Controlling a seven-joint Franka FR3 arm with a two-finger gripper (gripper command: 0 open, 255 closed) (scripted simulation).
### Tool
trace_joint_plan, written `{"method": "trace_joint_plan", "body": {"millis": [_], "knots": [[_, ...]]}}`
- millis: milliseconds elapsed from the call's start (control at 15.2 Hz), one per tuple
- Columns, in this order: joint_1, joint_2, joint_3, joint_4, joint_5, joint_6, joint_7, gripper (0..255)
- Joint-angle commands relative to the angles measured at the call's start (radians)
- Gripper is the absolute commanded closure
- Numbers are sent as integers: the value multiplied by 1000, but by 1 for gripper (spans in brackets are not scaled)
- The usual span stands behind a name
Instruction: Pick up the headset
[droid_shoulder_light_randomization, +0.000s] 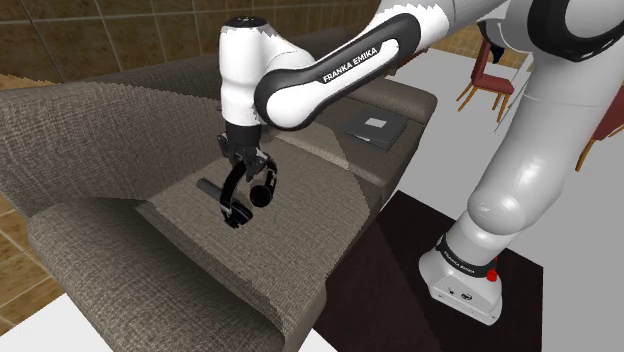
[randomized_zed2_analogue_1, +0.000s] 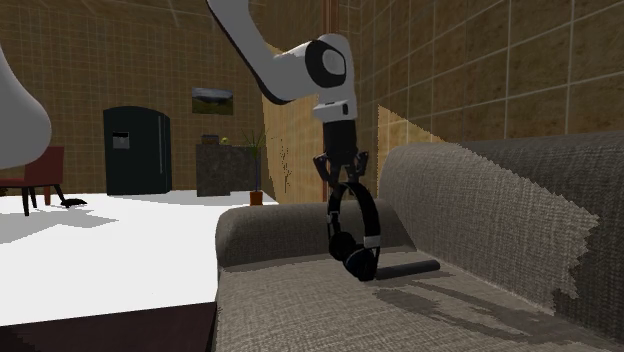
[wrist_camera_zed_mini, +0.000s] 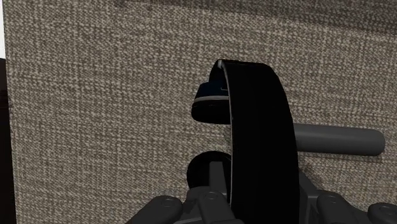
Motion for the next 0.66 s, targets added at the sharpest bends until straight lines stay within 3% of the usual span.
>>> {"method": "trace_joint_plan", "body": {"millis": [0,594], "knots": [[-5,-13,5,14,15,-21,-12,255],[-22,-65,22,63,72,-103,-52,255]]}}
